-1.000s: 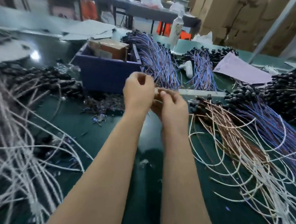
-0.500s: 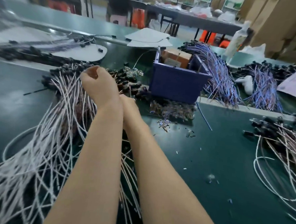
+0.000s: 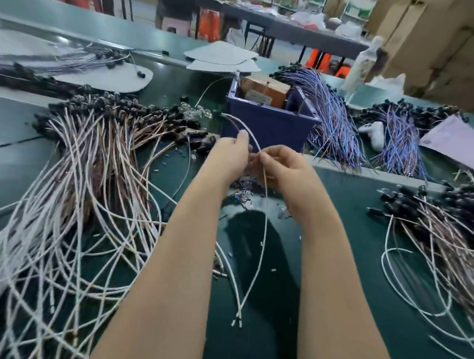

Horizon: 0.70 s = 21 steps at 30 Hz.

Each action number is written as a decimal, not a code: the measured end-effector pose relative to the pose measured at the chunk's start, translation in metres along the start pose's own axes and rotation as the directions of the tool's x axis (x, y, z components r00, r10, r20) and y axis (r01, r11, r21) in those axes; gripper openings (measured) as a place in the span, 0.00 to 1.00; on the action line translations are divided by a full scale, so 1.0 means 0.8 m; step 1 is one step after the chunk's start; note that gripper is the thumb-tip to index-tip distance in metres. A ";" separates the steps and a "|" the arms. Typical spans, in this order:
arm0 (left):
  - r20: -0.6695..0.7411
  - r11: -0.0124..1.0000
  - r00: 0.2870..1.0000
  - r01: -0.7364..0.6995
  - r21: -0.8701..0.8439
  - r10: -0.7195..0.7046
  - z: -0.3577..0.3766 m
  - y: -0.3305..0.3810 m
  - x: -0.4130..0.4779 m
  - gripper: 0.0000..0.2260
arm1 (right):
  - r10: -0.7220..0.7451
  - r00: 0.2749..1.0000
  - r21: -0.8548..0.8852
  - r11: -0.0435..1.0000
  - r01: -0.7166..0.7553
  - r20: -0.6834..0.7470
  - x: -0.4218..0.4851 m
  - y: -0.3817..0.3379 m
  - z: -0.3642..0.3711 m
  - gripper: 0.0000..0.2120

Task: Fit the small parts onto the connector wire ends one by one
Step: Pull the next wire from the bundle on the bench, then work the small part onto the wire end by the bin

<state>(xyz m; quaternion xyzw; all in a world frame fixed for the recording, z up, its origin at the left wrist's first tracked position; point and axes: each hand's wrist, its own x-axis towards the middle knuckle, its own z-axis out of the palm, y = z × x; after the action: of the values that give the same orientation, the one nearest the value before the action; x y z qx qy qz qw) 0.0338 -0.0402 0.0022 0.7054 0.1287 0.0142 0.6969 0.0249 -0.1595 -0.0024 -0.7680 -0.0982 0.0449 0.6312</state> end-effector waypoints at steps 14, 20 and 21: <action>0.378 0.906 0.869 -0.396 0.148 0.318 0.034 -0.017 -0.019 0.09 | 0.071 0.997 -0.022 0.997 -0.072 -0.025 -0.010 0.019 -0.019 0.12; 0.306 0.902 0.901 -0.379 0.208 0.308 0.038 -0.025 -0.014 0.13 | 0.037 0.976 0.243 0.970 0.016 -0.214 -0.002 0.033 -0.026 0.09; 0.272 0.877 0.910 -0.386 0.285 0.312 0.035 -0.028 -0.011 0.12 | 0.045 0.975 0.307 0.951 0.025 -0.220 -0.001 0.035 -0.027 0.08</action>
<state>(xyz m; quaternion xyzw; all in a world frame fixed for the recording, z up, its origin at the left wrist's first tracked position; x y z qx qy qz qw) 0.0270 -0.0697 -0.0194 0.8216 -0.0779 0.0408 0.5632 0.0309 -0.1857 -0.0257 -0.6610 -0.0145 -0.0240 0.7499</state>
